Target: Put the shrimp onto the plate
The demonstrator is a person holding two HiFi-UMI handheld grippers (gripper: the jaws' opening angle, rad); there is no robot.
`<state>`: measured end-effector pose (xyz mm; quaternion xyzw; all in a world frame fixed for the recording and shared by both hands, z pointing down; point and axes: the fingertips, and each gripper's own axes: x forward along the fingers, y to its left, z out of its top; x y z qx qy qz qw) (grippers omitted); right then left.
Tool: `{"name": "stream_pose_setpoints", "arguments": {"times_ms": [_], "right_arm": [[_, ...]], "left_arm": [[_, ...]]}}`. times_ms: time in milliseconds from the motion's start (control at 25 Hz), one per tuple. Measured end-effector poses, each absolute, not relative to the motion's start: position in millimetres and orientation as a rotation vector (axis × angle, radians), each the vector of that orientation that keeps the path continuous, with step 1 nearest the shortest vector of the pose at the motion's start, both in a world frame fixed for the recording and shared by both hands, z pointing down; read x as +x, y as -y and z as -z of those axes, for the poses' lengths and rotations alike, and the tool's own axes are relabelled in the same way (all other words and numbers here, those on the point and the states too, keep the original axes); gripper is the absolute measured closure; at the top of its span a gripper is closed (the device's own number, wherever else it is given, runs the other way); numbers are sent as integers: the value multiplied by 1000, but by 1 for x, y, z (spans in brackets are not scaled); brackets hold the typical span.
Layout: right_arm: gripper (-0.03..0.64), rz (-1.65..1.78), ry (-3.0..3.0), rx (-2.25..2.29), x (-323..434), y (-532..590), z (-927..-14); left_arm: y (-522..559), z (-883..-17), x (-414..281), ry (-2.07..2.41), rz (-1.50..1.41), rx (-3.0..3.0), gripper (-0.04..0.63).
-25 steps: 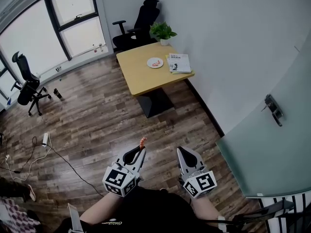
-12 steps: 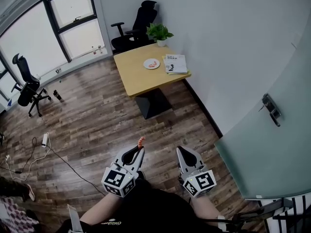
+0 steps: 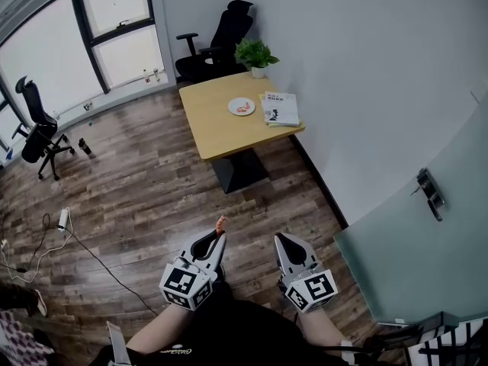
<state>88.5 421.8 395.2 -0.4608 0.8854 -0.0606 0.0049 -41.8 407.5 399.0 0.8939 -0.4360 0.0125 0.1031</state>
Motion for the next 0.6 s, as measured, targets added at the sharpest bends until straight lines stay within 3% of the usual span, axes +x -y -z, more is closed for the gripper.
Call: {"name": "stream_pose_setpoints", "arguments": {"times_ms": [240,600], "right_arm": [[614,188,-2788,-1465,72,-399,-388],[614,167,-2833,-1489,-11,-282,-383]], "left_arm": [[-378,-391,-59,1280,-15,2649,558],[-257,-393,-131,1226,1,2643,558]]}}
